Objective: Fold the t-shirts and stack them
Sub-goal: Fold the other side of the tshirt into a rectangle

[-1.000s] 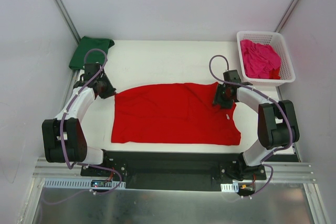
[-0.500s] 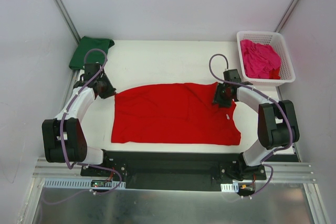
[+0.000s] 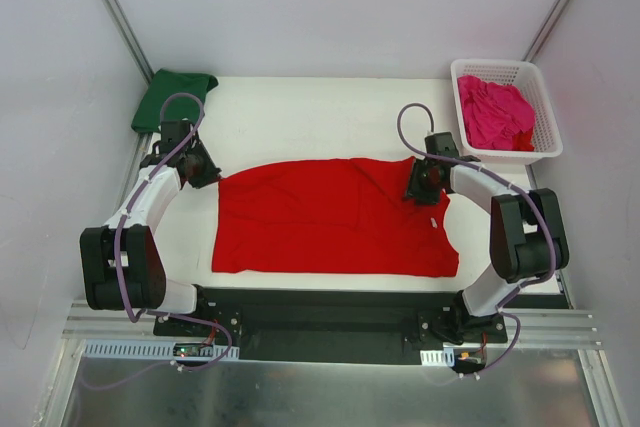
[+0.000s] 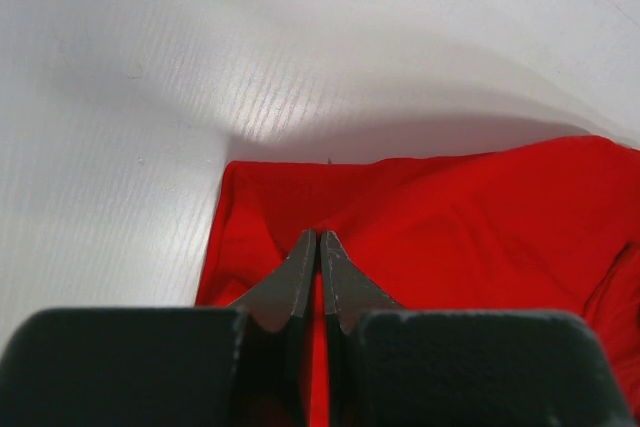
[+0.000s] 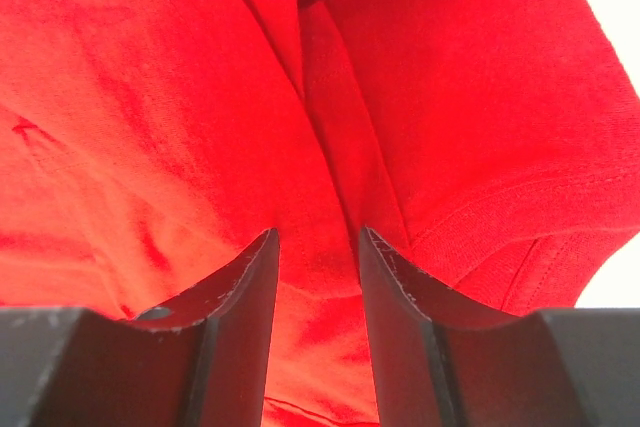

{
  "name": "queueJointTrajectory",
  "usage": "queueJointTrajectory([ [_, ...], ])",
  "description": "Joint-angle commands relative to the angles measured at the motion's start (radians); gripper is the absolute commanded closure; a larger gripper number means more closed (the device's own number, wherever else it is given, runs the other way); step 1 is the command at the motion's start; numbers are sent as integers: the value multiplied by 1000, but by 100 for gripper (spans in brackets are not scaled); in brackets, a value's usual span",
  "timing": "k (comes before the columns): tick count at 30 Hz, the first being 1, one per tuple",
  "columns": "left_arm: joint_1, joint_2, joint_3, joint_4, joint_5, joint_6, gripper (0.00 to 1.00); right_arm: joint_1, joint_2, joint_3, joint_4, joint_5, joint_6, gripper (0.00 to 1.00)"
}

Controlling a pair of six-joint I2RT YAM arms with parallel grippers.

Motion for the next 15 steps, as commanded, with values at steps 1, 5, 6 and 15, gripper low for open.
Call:
queueJointTrajectory([
  [1, 12, -18, 2, 0, -5, 11, 100, -5, 15, 35, 11, -11, -7, 59],
  [5, 12, -18, 2, 1, -7, 13, 100, -7, 19, 34, 19, -17, -5, 60],
  [6, 10, -19, 2, 1, -7, 13, 100, -5, 22, 34, 20, -20, -5, 60],
  [15, 12, -18, -7, -2, -19, 13, 100, -4, 39, 23, 34, -46, -4, 83],
])
